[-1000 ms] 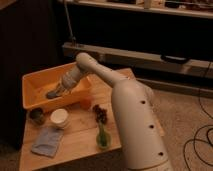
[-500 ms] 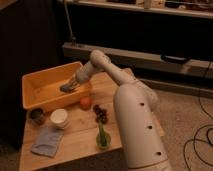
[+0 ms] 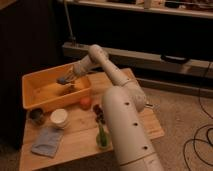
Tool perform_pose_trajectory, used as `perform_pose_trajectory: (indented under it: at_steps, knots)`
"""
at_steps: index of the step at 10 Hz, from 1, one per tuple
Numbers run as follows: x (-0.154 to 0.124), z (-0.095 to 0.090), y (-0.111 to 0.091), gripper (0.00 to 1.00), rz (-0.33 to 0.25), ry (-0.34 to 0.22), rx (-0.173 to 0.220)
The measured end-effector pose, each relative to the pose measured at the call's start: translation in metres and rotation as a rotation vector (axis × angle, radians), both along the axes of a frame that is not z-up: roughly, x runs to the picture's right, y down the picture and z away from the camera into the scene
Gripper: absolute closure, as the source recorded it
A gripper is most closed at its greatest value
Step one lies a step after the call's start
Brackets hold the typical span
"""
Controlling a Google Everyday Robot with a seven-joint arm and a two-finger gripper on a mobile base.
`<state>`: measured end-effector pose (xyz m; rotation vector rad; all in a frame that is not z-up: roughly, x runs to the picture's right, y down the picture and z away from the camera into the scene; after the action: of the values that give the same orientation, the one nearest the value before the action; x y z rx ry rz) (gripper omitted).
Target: Wipe tray with sponge
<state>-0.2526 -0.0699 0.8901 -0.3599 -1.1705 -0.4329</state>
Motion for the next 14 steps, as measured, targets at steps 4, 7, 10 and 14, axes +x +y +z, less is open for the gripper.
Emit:
perform_pose_trajectory:
  at_steps: [4,7,10,14]
  knots:
    - [-0.054,-0.031,0.026,0.91,-0.1,-0.108,-0.002]
    - [-0.037,-0.038,0.051,0.91,-0.144,-0.128,-0.028]
    - [0.006,-0.039,0.062,0.91,-0.11,-0.099,-0.04]
    - [0.048,-0.028,0.049,0.91,-0.008,-0.037,-0.029]
